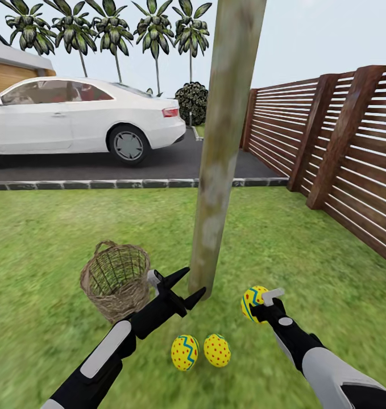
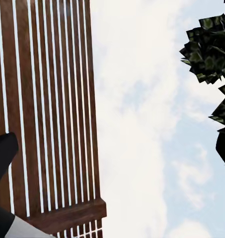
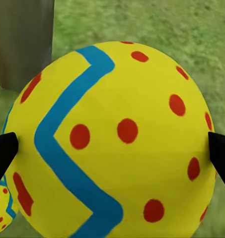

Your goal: Take the three Easter eggs out of the wicker basket on the lawn in the garden, then place them on the lawn next to a single tree (choose any tree) so that all three eggs are next to the same tree and none are left in the basket.

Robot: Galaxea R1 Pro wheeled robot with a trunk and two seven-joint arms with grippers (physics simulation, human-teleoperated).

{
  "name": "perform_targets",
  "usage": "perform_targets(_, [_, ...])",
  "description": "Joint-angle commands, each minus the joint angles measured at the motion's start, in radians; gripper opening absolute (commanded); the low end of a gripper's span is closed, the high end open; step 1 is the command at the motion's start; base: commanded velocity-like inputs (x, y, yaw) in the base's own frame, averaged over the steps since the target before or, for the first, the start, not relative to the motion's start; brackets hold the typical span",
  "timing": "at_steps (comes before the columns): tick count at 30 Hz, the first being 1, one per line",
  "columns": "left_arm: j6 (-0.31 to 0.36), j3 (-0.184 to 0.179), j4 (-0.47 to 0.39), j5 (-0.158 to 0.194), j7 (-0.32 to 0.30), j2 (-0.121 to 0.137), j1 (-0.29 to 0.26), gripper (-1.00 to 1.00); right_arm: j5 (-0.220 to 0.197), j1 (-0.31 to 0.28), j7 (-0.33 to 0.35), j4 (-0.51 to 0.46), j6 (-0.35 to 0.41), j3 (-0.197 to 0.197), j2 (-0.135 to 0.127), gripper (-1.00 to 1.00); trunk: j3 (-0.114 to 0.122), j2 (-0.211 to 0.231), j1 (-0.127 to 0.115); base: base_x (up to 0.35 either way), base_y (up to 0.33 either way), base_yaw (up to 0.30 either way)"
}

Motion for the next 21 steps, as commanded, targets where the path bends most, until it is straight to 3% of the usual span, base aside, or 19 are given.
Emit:
perform_targets(1, [0.005, -0.002, 0.0, 0.008, -0.002, 0.001, -0.001, 1.0, 0.009, -0.001, 0.0, 0.001, -0.004, -0.007, 0.0, -1.0, -0.001, 0.0, 0.0, 0.005, -0.004, 0.0])
perform_targets(8, [0.005, -0.005, -0.005, 0.008, -0.004, 0.0, -0.001, 1.0, 0.01, -0.001, 0.0, 0.011, -0.004, -0.006, 0.002, -1.0, -0.013, -0.028, 0.015, 0.001, 0.0, 0.0])
perform_targets(10, [0.006, -0.006, -0.035, 0.008, -0.003, -0.016, -0.001, 1.0, 0.015, -0.001, -0.005, 0.036, -0.003, -0.001, 0.017, -1.0, -0.02, -0.042, 0.023, 0.0, 0.0, 0.0])
perform_targets(14, [0.008, -0.007, -0.118, 0.008, 0.0, -0.022, -0.001, 1.0, 0.092, -0.001, -0.122, 0.085, -0.001, 0.055, 0.065, -1.0, -0.032, -0.07, 0.038, 0.0, 0.0, 0.0])
perform_targets(18, [0.007, -0.009, -0.128, 0.008, 0.002, -0.023, -0.001, 1.0, 0.106, -0.004, -0.153, 0.108, -0.004, 0.062, 0.063, -1.0, -0.045, -0.098, 0.054, 0.0, 0.0, 0.0])
perform_targets(21, [0.006, -0.053, -0.129, 0.007, 0.022, -0.024, -0.001, 1.0, 0.107, -0.004, -0.166, 0.112, -0.004, 0.062, 0.065, -1.0, -0.054, -0.119, 0.065, 0.0, 0.0, 0.0])
